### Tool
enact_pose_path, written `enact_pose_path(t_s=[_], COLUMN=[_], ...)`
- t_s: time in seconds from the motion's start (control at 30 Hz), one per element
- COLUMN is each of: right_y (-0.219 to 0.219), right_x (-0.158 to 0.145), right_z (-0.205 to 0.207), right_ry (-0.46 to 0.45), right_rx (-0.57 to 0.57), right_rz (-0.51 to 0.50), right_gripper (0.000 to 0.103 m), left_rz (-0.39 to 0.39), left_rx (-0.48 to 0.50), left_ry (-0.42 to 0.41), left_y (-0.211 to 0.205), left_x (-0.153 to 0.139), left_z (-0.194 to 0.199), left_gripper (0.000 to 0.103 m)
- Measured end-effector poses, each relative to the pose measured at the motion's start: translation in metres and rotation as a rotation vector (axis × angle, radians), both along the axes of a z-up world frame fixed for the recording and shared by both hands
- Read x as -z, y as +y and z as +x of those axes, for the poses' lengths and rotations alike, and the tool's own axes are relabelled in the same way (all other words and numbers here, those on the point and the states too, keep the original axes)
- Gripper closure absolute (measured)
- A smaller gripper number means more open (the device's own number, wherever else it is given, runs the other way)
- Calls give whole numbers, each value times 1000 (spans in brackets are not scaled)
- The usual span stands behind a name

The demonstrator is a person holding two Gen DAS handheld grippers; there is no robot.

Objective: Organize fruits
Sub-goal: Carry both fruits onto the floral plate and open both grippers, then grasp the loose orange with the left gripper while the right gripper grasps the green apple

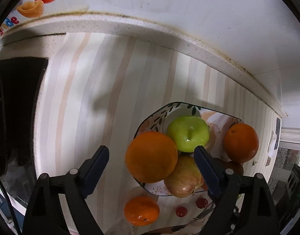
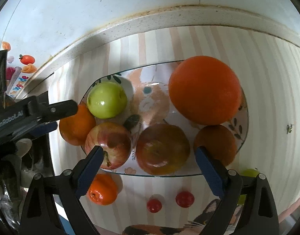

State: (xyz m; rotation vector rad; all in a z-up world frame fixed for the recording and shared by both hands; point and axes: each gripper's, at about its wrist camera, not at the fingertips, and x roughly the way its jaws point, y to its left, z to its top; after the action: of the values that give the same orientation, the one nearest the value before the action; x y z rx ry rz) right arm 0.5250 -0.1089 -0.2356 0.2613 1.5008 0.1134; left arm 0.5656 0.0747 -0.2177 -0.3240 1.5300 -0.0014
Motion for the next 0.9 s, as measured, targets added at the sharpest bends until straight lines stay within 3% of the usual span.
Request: enact_pose_path(t_s=[0.27,0.6,0.9], right_y=[-18,-33,-43], right_x=[-21,-63,-112], right_z=[-16,-62,-114], right_ry=[-33,-148,-252], right_rx=[0,-38,-45], right_rz=[-58,-157,-163], right_gripper=[6,6,6], left_rz=[128,217,234], left_rx=[52,89,90], left_ry=[-105,-231,-343], left_y=[-10,-28,-38], left_x=[-40,-76,-116], left_z=[-37,-108,-162], left_gripper=[14,14,14])
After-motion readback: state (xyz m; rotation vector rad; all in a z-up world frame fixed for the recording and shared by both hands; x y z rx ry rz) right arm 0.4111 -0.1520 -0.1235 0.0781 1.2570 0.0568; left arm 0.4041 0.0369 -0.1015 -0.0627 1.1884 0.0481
